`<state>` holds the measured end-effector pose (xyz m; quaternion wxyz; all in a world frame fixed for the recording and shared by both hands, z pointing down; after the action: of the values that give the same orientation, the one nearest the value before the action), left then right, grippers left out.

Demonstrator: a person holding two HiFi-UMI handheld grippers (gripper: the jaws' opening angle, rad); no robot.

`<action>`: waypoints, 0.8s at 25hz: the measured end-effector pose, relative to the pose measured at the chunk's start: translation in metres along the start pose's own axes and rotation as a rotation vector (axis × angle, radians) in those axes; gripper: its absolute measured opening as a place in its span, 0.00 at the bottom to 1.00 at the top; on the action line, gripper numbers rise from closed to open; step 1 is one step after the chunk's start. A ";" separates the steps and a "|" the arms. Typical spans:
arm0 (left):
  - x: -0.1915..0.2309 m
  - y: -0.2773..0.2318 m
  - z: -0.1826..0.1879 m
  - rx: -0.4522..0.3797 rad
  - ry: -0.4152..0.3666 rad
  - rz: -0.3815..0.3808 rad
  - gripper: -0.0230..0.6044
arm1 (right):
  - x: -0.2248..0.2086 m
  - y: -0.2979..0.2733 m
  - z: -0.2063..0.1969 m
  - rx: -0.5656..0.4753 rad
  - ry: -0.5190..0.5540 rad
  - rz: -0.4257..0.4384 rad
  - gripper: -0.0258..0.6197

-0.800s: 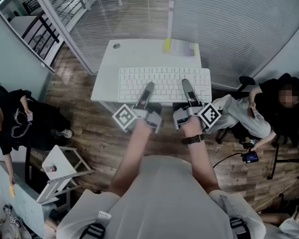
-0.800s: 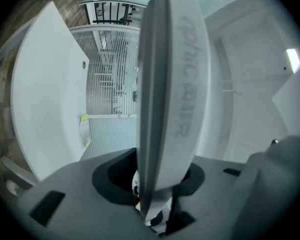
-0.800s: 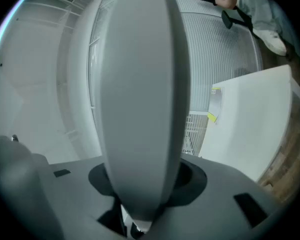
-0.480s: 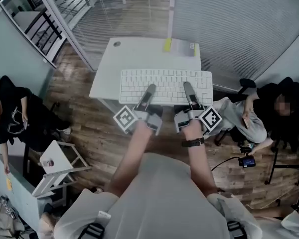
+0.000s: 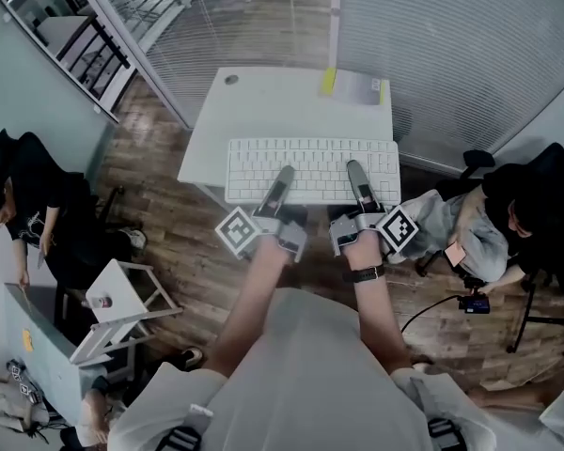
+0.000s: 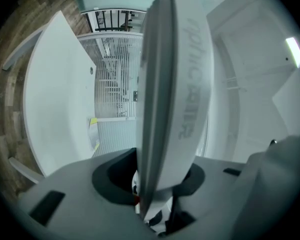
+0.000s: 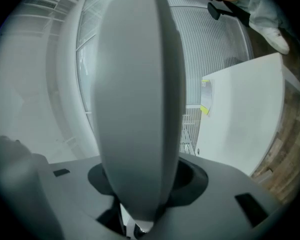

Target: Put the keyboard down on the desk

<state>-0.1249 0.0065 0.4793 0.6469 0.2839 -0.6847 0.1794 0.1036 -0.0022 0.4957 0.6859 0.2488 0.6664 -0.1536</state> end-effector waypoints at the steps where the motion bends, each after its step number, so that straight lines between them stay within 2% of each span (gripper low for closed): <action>1: 0.002 0.000 0.000 -0.003 0.003 0.001 0.26 | -0.002 -0.001 0.001 0.005 0.004 0.001 0.34; 8: -0.032 0.004 0.005 -0.011 0.007 -0.029 0.26 | 0.040 -0.005 -0.007 0.010 0.037 0.012 0.35; 14: -0.002 0.016 -0.047 0.021 0.014 -0.086 0.26 | 0.021 0.056 -0.004 -0.025 0.094 0.021 0.35; 20: -0.003 0.000 0.002 0.045 0.021 -0.105 0.27 | 0.024 0.009 -0.008 -0.051 0.106 0.027 0.35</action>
<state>-0.1264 0.0057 0.4760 0.6560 0.3320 -0.6577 0.1636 0.1032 0.0126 0.4728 0.6577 0.2480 0.7021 -0.1139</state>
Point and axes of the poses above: the fingertips, and each gripper's own axes: y backward along the fingers, x to its left, z out of its top, the point moved 10 cm from there along y, backward along the fingers, and after that the axes turned 10 degrees about x, right-handed, at the moved point
